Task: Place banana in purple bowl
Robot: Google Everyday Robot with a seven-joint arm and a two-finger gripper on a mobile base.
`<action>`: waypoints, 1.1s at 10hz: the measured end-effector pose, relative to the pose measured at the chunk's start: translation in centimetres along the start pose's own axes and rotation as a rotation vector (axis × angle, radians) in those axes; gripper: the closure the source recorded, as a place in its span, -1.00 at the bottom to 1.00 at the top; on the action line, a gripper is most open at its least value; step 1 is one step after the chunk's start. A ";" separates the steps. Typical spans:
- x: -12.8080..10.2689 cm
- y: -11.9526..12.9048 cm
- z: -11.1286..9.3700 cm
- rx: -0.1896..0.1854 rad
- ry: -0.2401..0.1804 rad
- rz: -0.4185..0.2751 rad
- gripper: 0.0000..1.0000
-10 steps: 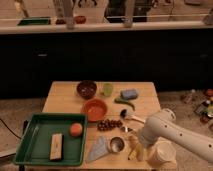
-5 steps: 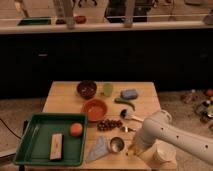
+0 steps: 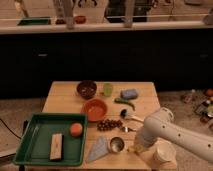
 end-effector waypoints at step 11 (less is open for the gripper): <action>3.2 -2.2 -8.3 0.147 0.130 0.024 1.00</action>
